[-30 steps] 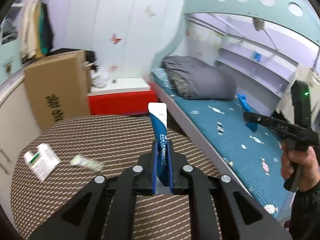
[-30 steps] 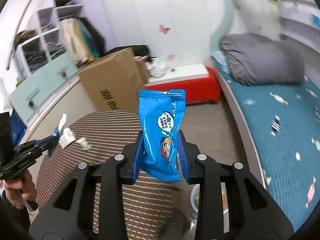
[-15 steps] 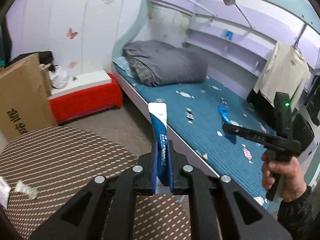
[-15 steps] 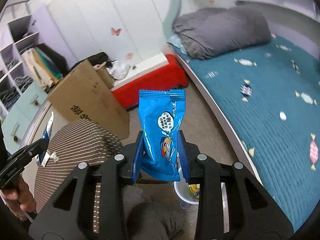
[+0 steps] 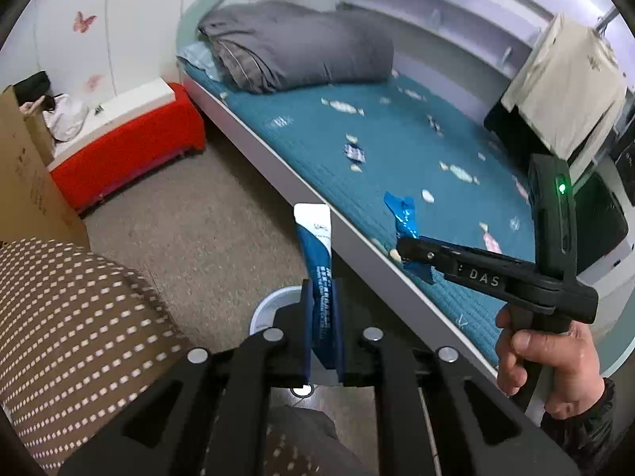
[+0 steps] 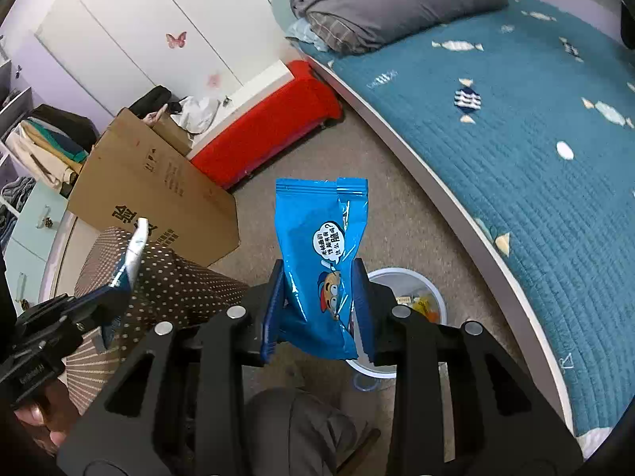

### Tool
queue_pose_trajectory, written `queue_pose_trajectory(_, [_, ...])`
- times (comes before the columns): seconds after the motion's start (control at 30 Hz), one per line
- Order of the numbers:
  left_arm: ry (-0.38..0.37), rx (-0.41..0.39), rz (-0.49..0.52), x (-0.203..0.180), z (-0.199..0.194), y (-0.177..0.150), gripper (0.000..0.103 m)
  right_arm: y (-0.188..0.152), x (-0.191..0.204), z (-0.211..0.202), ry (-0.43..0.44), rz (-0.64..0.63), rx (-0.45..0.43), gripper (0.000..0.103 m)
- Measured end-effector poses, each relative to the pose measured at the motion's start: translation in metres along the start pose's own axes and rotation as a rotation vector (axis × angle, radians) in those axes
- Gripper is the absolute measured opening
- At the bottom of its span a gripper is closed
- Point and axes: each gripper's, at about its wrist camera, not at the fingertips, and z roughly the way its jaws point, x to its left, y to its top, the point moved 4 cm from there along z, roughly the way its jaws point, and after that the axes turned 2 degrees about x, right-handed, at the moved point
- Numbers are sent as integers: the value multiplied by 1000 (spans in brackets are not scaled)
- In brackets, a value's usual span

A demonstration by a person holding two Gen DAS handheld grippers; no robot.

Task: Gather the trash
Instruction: 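Carry the snack bag and toothpaste tube to the wastebasket and release both, then return both tools to the table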

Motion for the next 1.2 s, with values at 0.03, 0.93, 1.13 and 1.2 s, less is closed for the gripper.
queue_pose_trajectory(0.03, [0,17,5,-1,8,2,9,0,-2,3,0,5,4,33])
queue_pose_trajectory(0.93, [168,10,-7,24,9,6,93,-16,-32,31,-52,134,76,97])
queue_pose_trajectory(1.13, [173,-54,-18,25,-27,0,93,-10,2,8,-36,78,33,97])
queue_pose_trajectory(1.2, [175,-78,-13,26,-39,-3,93,-7,13,2,-34,61,24,97])
